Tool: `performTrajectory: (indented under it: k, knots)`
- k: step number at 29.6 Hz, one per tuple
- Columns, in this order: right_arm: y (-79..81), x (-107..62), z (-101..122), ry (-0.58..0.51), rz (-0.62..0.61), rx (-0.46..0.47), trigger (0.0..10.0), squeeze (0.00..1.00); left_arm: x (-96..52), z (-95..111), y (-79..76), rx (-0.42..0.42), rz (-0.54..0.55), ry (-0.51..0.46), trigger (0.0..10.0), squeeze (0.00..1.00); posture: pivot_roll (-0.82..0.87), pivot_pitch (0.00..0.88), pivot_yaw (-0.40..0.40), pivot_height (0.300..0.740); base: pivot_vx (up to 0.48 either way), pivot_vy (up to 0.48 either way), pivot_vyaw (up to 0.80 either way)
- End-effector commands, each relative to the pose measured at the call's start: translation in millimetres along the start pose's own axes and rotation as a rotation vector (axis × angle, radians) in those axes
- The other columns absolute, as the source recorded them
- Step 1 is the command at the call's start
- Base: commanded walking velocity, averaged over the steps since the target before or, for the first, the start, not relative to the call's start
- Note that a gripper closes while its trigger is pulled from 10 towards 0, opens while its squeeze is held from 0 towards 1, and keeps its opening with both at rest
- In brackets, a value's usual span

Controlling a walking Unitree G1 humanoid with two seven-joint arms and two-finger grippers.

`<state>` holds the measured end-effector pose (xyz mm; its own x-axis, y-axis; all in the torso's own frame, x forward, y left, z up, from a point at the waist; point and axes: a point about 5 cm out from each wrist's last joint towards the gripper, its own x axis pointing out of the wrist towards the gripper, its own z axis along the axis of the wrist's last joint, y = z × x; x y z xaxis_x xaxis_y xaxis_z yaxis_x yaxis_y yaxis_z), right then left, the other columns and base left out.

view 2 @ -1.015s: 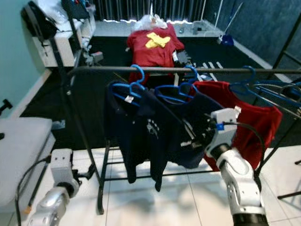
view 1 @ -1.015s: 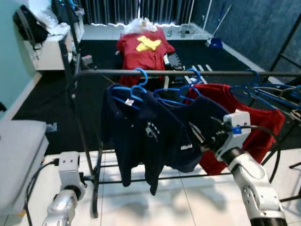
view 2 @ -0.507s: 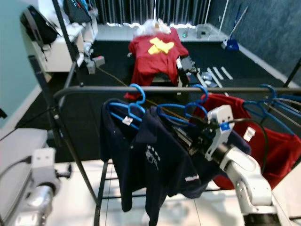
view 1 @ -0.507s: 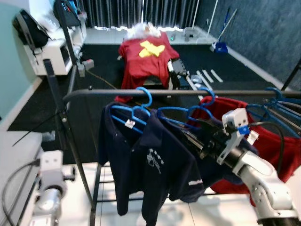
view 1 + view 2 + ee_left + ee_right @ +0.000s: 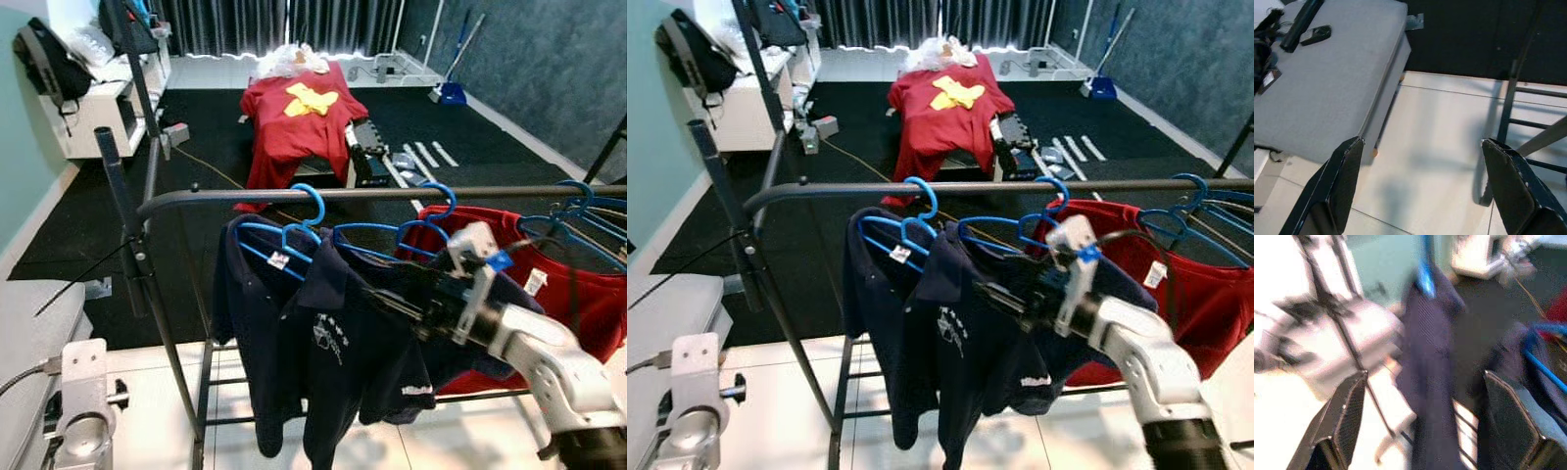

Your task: Hang hanger

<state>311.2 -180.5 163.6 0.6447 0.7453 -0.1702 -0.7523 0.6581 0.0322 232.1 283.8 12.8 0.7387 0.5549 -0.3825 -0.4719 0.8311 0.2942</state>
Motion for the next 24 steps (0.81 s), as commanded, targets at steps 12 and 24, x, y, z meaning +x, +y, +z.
performTrajectory:
  k: [12,24]
  knots:
    - [-22.4,21.7,-28,0.216,-0.134,-0.016,0.0,0.0,-2.2,9,-9.1,-0.04,-0.014,-0.029,10.0,0.0,0.07,0.071,-0.042,0.74,0.0,0.0,0.0]
    - [-2.0,23.3,-31,0.204,0.11,-0.004,0.0,0.0,-3.0,27,-16.3,-0.06,-0.034,-0.084,10.0,0.0,0.07,0.069,-0.04,0.74,0.0,0.0,0.0]
